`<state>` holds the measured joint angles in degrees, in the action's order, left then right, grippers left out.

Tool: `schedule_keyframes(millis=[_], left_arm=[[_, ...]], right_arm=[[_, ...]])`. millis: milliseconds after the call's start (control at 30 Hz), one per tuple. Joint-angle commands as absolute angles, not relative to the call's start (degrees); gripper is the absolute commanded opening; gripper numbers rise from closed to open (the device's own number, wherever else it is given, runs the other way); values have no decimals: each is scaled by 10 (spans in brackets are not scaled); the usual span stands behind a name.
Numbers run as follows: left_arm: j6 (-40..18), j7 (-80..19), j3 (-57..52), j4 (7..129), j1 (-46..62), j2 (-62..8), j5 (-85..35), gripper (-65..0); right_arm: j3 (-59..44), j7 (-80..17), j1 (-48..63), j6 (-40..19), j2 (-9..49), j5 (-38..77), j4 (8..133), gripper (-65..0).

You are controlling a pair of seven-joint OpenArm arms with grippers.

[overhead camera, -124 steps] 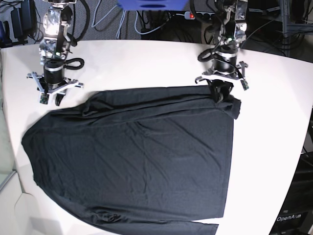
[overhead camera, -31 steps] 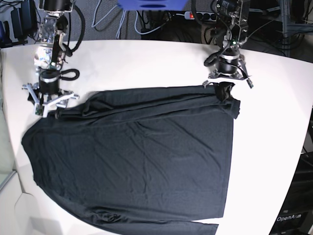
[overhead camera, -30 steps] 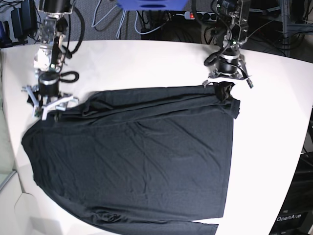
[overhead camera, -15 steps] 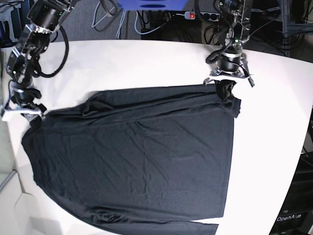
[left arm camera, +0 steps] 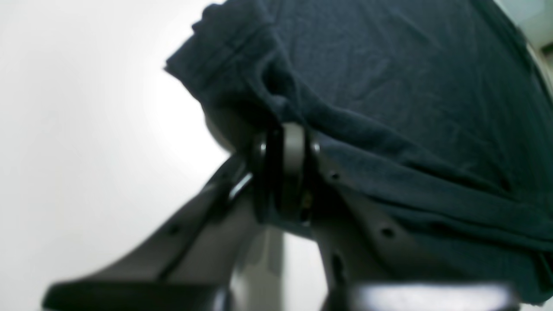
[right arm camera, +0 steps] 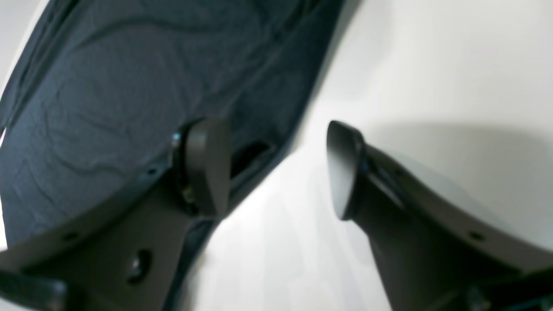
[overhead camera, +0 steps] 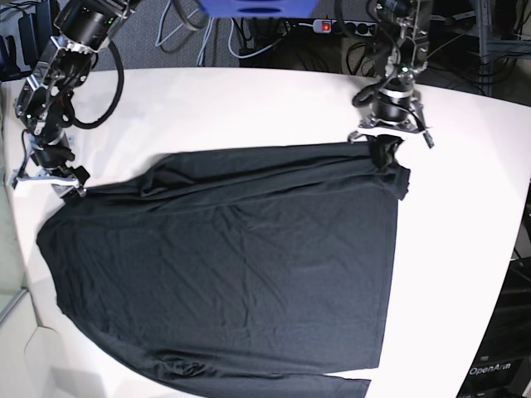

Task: Fold the T-shirt properly
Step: 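Move the right gripper outward to the shirt's shoulder corner and grasp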

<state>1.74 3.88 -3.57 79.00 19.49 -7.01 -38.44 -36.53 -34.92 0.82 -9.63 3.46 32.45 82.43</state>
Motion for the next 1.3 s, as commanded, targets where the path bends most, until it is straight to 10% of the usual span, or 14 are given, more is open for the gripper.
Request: schedule_keyframes(millis=[0,1267], left_arm=[[22,36,-36,793,197,-72,-384,-611],[23,36,-35,798,195,-72,-381,-611]], right_arm=[[-365,-340,0,-102,39,336,832,-291],[-345,-334,-42,-148,49,335,769,-294]])
